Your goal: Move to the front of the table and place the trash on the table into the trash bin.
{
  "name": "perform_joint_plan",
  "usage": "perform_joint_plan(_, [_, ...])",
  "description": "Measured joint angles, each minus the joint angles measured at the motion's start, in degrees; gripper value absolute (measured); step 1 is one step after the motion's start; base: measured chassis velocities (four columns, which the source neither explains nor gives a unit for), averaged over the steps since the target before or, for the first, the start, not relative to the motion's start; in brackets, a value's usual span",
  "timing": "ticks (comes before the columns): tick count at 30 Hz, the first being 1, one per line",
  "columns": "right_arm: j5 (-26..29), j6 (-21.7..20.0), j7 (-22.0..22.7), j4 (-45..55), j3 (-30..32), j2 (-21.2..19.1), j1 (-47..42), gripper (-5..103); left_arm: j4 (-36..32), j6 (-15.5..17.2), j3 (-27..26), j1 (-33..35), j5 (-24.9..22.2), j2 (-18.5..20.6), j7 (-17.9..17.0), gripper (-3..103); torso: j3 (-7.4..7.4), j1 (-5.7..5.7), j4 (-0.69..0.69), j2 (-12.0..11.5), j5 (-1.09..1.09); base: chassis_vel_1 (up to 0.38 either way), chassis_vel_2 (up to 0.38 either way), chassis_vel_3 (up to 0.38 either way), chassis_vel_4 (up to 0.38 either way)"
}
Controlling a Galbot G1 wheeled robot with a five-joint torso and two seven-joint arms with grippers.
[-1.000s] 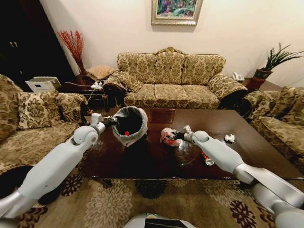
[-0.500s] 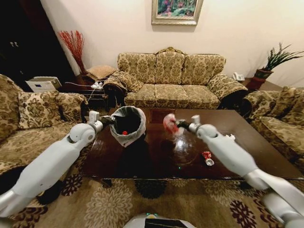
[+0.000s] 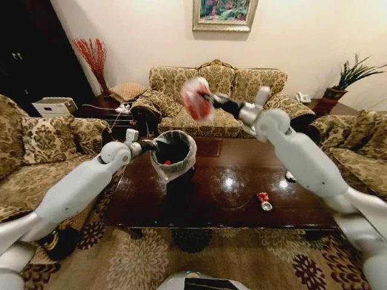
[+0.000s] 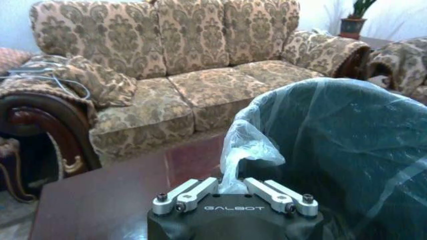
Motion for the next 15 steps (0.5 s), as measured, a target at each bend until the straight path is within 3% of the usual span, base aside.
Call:
perform_joint_plan(7, [-4.96,0.97,-0.94,-2.07,-6.93,4.6,-0.58,0,-1.98,0.24,-0.76,0.98,-0.54,0.47,-0.02,2,0.0,0.0,0.0,0.0,0.02,0.0,0.0,0.0,0.0])
perform_joint_plan(15, [-7.91,-0.34,-0.53,-1.6,-9.13,4.54,-2.26,3,-2.9,-0.02,-1.91,2.22,-0.53,1.15,-0.23,2,0.0,0.0,0.0,0.0,0.01,0.0,0.0,0.0,0.0])
